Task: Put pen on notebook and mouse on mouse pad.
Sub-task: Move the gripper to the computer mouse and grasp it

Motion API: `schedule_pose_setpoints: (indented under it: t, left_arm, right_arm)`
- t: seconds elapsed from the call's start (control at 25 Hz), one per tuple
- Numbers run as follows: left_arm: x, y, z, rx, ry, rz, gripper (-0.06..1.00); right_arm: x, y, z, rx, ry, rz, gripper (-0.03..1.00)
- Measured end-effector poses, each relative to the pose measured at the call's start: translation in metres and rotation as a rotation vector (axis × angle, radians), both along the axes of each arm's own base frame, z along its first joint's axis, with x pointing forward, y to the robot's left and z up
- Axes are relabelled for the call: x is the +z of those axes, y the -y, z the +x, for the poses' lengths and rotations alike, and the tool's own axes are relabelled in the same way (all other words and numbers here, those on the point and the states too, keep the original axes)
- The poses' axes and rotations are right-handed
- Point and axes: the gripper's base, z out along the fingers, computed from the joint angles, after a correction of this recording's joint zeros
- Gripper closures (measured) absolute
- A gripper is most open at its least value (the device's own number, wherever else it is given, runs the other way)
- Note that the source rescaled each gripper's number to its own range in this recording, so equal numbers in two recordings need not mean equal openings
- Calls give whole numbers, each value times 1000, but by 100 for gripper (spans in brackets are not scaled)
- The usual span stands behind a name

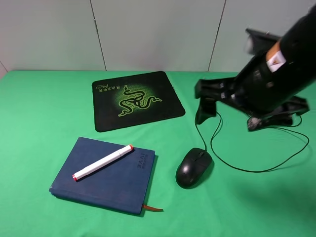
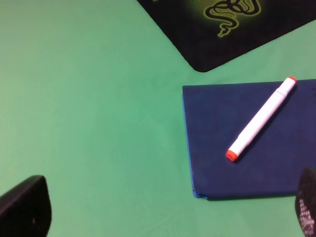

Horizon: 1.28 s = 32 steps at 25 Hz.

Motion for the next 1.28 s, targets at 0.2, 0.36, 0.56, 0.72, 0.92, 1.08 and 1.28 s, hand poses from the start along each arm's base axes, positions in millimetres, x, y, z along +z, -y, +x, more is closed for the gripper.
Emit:
schedule_pose_setpoints:
  t: [0.2,0.36,0.56,0.72,0.92,1.08,1.28]
  left_arm:
    - [0,0,0,0,0,0,-5]
    - [0,0,0,0,0,0,-5]
    - [0,0,0,0,0,0,-5]
    - [0,0,0,0,0,0,-5]
    - [0,0,0,0,0,0,-5]
    - [0,0,0,0,0,0,-5]
    - [0,0,0,0,0,0,-5]
  right_arm:
    - [-27,-18,12,-98,-63,-2,-3]
    - [-42,-26,20,-124,-84,-8,-3]
    - [-59,-34,27,-147,-108,-18,-3]
    - [-74,-38,32,-173,-137,-36,-3]
    - [-87,-42,35,-213,-173,-47,-3]
    - [-95,-42,37,-237,-187,-68,-3]
    - [-106,-43,39,-243,-205,-100,-3]
